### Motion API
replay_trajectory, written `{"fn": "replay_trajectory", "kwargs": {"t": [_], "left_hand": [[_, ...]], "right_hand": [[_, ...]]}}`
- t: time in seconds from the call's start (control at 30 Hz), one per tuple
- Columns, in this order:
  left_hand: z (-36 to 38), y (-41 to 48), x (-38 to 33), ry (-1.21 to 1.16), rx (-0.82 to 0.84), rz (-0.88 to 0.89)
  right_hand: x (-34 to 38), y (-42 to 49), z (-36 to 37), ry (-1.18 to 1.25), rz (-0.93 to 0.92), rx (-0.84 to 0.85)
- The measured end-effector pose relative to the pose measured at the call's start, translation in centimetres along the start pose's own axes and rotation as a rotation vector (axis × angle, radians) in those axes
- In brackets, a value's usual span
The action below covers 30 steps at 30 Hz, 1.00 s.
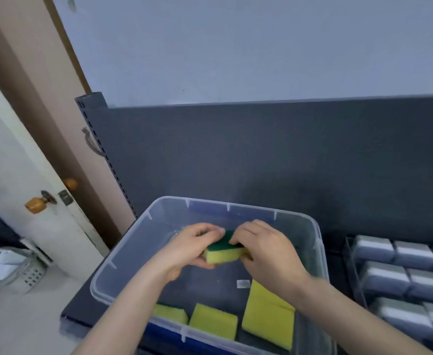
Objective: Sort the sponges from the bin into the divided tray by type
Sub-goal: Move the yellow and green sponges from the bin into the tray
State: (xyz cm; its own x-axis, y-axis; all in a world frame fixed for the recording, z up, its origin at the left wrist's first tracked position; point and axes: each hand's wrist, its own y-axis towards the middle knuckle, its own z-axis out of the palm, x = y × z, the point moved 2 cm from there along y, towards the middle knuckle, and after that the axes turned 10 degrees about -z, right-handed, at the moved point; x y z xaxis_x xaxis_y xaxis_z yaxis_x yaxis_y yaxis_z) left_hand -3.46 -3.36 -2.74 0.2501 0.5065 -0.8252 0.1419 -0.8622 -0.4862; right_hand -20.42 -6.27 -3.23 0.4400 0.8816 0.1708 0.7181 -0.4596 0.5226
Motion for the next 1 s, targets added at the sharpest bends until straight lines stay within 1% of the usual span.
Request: {"fn": "replay_trajectory", "kwargs": {"t": [0.13, 0.17, 0.23, 0.27, 0.3, 0.4, 0.5, 0.57, 0.63, 0.7, 0.77, 0.83, 0.9, 0.93, 0.97, 1.0], "left_hand": [[-2.8, 1.4, 1.2, -0.046, -0.034, 0.030], [-3.9, 1.7, 1.6, -0.011, -0.091, 0.056], [-6.3, 2.4, 2.4, 0.108, -0.258, 0.116], [-7.6, 2.8, 2.9, 0.177, -0.338, 0.134], [-8.9, 3.5, 3.3, 0.251, -0.410, 0.142], [-11.7, 5.4, 4.4, 0.414, -0.570, 0.152], [-12.4, 6.6, 4.9, 0.523, -0.648, 0.184], [-12.1, 7.0, 5.1, 0.578, -0.696, 0.234], [-11.8, 7.4, 5.5, 0.536, -0.679, 0.291], [-11.9, 7.7, 5.6, 0.509, -0.656, 0.314], [-12.2, 7.9, 5.7, 0.519, -0.657, 0.348], [-12.3, 8.0, 5.8, 0.527, -0.655, 0.375], [-12.4, 8.1, 5.8, 0.539, -0.658, 0.386], [-12.5, 8.1, 5.8, 0.539, -0.666, 0.388], [-12.5, 8.1, 5.7, 0.536, -0.673, 0.388], [-12.6, 8.1, 5.7, 0.532, -0.677, 0.393]], "right_hand": [[0.8, 1.4, 1.8, 0.010, 0.004, 0.044], [1.1, 1.8, 2.3, 0.041, 0.011, 0.058], [2.1, 2.6, 3.6, 0.137, 0.068, 0.111], [2.6, 2.9, 4.5, 0.184, 0.107, 0.184], [3.3, 3.1, 5.5, 0.221, 0.126, 0.294], [5.3, 3.8, 8.5, 0.299, 0.127, 0.604], [6.4, 4.2, 10.8, 0.435, 0.164, 0.783], [7.0, 4.2, 12.0, 0.447, 0.128, 0.857], [7.3, 4.2, 12.9, 0.419, 0.078, 0.869], [7.0, 4.3, 13.1, 0.412, 0.110, 0.834], [6.2, 5.0, 12.4, 0.393, 0.177, 0.746], [4.2, 5.6, 11.4, 0.337, 0.275, 0.602], [1.8, 5.9, 10.2, 0.193, 0.371, 0.490], [0.8, 5.8, 9.8, 0.056, 0.379, 0.484], [0.0, 5.5, 9.8, -0.077, 0.366, 0.531], [-0.3, 5.1, 10.1, -0.179, 0.338, 0.620]]}}
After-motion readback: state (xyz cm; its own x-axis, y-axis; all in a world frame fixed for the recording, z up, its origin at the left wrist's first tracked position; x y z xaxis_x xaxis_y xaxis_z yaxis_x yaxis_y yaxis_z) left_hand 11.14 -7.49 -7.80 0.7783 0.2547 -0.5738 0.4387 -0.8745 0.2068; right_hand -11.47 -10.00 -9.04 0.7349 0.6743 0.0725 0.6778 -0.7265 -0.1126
